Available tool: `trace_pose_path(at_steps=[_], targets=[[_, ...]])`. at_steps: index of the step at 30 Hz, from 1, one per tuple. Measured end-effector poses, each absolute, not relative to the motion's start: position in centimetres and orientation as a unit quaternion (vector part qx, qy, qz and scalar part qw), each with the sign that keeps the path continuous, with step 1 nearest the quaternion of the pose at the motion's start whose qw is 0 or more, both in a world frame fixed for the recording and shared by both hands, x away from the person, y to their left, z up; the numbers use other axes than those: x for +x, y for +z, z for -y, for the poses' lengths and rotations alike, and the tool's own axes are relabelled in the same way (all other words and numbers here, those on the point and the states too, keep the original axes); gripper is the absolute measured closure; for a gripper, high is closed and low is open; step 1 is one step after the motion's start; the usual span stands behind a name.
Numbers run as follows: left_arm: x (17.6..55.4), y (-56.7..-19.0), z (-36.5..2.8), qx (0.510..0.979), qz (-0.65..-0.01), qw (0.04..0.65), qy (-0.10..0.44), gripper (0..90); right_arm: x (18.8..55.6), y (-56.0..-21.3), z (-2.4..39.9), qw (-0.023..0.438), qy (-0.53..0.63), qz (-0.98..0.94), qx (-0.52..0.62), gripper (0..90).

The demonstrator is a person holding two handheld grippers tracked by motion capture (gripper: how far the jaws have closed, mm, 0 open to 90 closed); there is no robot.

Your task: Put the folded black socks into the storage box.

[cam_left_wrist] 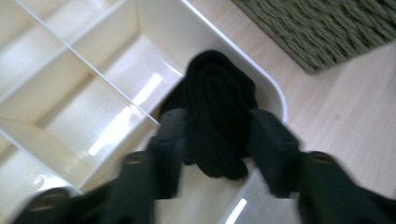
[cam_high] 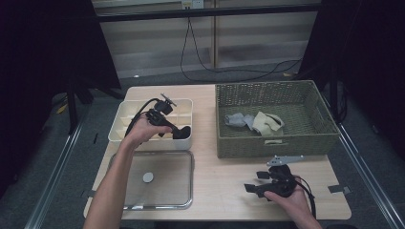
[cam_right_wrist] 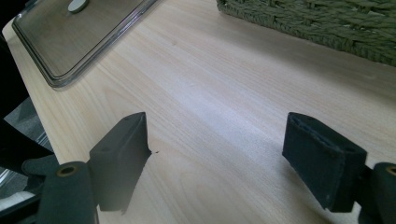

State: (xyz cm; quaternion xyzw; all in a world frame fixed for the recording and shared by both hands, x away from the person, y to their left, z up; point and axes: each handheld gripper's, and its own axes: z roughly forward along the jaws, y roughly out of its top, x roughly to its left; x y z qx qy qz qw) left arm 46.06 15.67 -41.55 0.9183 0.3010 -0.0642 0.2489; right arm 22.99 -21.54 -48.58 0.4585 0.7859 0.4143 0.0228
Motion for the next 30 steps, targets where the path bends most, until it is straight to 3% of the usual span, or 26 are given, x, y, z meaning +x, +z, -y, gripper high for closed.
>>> trace_pose_path(at_steps=[6, 10, 15, 24, 30], targets=[[45.9, -42.8, -15.7, 0.911, -0.307, 0.263, -0.075, 78.2, 23.1, -48.7, 21.5, 0.021, 0.409, -0.788, 0.459, 21.8], [45.7, -43.4, -15.2, 0.917, -0.298, 0.252, -0.076, 80.4, 23.1, -48.7, 21.5, 0.021, 0.408, -0.788, 0.46, 21.7], [45.5, -43.6, -14.7, 0.924, -0.297, 0.232, -0.063, 80.9, 23.1, -48.7, 21.6, 0.022, 0.408, -0.788, 0.46, 21.7], [45.2, -44.1, -15.5, 0.905, -0.32, 0.272, -0.068, 79.7, 23.2, -48.5, 22.0, 0.019, 0.417, -0.779, 0.469, 21.6], [44.8, -44.0, -17.1, 0.881, -0.337, 0.326, -0.058, 68.1, 23.3, -48.5, 22.2, 0.022, 0.421, -0.777, 0.468, 21.7]])
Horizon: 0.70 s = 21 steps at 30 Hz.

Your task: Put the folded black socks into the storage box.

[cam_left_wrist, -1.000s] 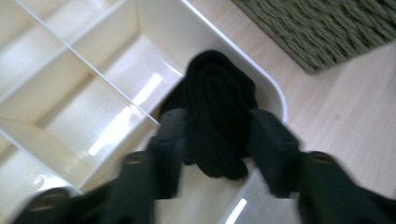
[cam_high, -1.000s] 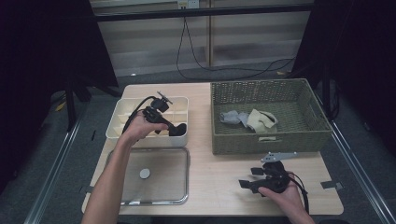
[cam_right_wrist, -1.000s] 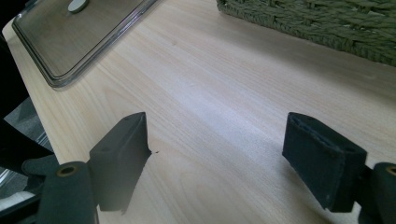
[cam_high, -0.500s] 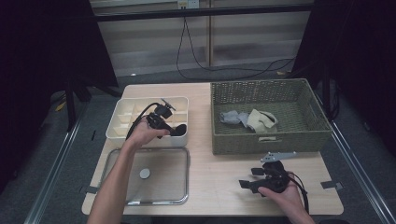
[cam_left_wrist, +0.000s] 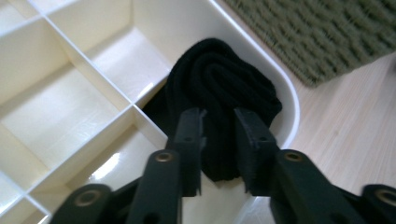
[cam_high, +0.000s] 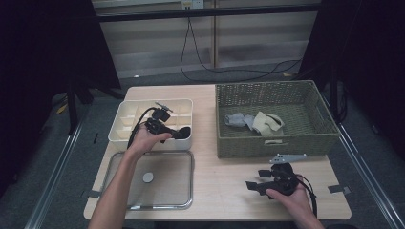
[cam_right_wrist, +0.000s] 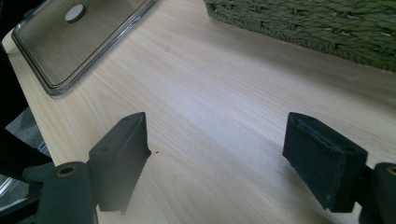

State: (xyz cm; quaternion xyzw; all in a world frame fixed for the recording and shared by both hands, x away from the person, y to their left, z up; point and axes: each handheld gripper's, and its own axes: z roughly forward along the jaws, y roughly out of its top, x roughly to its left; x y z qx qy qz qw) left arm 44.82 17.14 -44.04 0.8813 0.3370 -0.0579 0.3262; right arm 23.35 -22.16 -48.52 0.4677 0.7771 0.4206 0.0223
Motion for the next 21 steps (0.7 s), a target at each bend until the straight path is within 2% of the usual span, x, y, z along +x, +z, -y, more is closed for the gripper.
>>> trace_pose_path(at_steps=[2, 5, 11, 15, 21], targets=[[44.7, -43.9, -17.7, 0.877, -0.344, 0.332, -0.045, 56.8, 23.4, -48.5, 22.1, 0.023, 0.42, -0.777, 0.469, 21.7], [44.5, -43.9, -18.4, 0.862, -0.363, 0.351, -0.044, 52.5, 23.4, -48.4, 22.1, 0.026, 0.421, -0.777, 0.468, 21.7], [44.2, -43.5, -19.3, 0.857, -0.356, 0.369, -0.045, 35.9, 23.7, -47.8, 22.8, 0.038, 0.431, -0.764, 0.478, 21.7], [43.5, -43.0, -19.5, 0.852, -0.356, 0.383, -0.029, 24.3, 24.0, -47.4, 23.1, 0.042, 0.439, -0.758, 0.481, 21.7], [42.4, -42.2, -20.2, 0.842, -0.364, 0.398, 0.0, 14.2, 24.5, -47.4, 23.3, 0.044, 0.44, -0.757, 0.481, 22.9]])
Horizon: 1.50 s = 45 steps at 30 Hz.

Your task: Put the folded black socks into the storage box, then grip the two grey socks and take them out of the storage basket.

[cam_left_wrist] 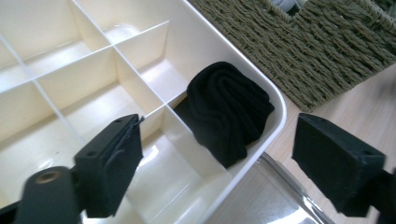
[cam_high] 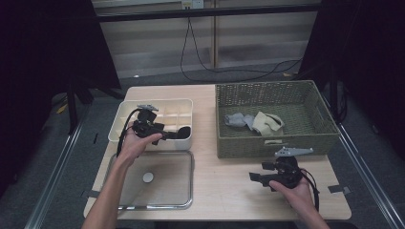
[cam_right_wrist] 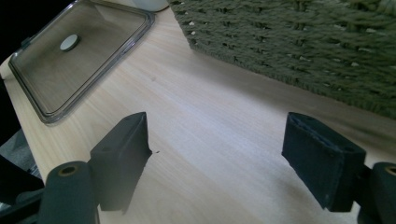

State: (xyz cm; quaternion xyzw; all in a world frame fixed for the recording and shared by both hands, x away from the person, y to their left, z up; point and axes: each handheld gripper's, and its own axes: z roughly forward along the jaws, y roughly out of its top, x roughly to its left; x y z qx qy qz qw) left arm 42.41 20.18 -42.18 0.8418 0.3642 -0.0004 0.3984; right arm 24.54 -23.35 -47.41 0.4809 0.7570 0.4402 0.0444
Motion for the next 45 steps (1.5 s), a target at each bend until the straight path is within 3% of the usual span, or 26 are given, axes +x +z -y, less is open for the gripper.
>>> trace_pose_path(at_steps=[8, 18, 21, 30, 40, 45], targets=[[39.1, -41.2, -20.8, 0.836, -0.345, 0.425, 0.031, 12.3, 24.9, -46.9, 23.7, 0.045, 0.453, -0.75, 0.48, 27.3], [35.4, -42.8, -21.4, 0.827, -0.351, 0.437, 0.05, 8.6, 25.2, -46.1, 23.6, 0.05, 0.458, -0.748, 0.478, 29.0], [34.2, -43.2, -21.6, 0.827, -0.341, 0.446, 0.046, 4.8, 25.5, -45.6, 23.7, 0.047, 0.459, -0.751, 0.473, 29.0], [31.4, -45.0, -21.5, 0.822, -0.34, 0.456, 0.025, 4.6, 26.0, -44.8, 24.0, 0.045, 0.468, -0.742, 0.478, 28.8], [27.9, -46.7, -20.6, 0.829, -0.316, 0.461, 0.015, 5.0, 26.0, -43.4, 24.9, 0.055, 0.483, -0.74, 0.465, 43.1], [26.5, -47.3, -20.1, 0.829, -0.321, 0.458, 0.003, 5.0, 26.3, -42.7, 25.6, 0.057, 0.491, -0.735, 0.464, 45.2]])
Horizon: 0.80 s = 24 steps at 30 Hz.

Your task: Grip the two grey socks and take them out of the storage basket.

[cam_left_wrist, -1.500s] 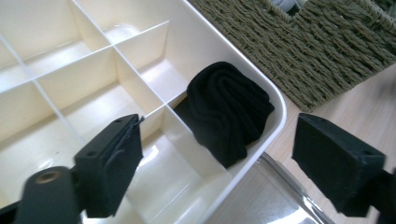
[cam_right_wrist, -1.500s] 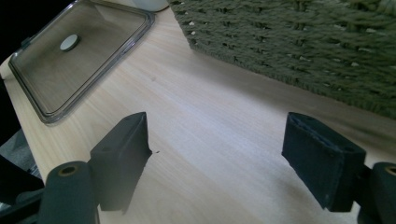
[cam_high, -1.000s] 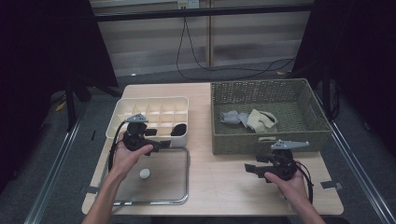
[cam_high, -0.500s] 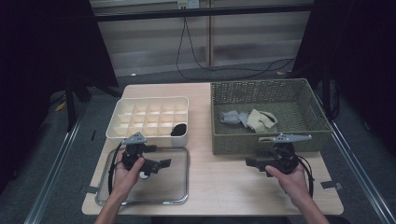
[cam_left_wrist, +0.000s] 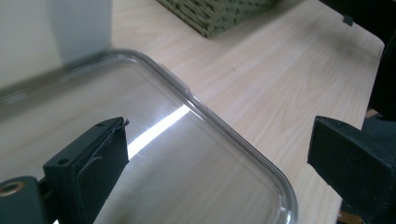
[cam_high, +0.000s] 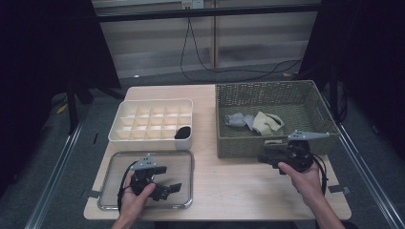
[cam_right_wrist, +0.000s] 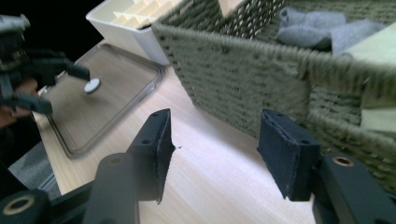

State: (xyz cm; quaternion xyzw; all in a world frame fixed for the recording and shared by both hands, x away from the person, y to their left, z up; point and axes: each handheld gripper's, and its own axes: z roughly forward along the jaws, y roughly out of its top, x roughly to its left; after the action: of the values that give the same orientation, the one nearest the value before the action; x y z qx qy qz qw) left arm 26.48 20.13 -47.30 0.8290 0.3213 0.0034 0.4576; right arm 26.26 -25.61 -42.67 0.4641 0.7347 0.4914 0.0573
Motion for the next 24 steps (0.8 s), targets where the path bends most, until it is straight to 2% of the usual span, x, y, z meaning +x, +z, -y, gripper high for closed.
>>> trace_pose_path(at_steps=[9, 19, 24], targets=[[25.1, -47.7, -20.5, 0.83, -0.334, 0.446, 0.005, 6.3, 27.6, -40.3, 25.5, 0.05, 0.498, -0.744, 0.442, 48.2], [25.0, -47.7, -20.9, 0.829, -0.335, 0.448, 0.012, 6.5, 31.8, -38.2, 25.1, 0.058, 0.492, -0.75, 0.438, 48.3], [25.4, -48.0, -21.1, 0.836, -0.331, 0.438, 0.015, 6.4, 33.9, -37.5, 24.6, 0.064, 0.476, -0.764, 0.431, 51.4]])
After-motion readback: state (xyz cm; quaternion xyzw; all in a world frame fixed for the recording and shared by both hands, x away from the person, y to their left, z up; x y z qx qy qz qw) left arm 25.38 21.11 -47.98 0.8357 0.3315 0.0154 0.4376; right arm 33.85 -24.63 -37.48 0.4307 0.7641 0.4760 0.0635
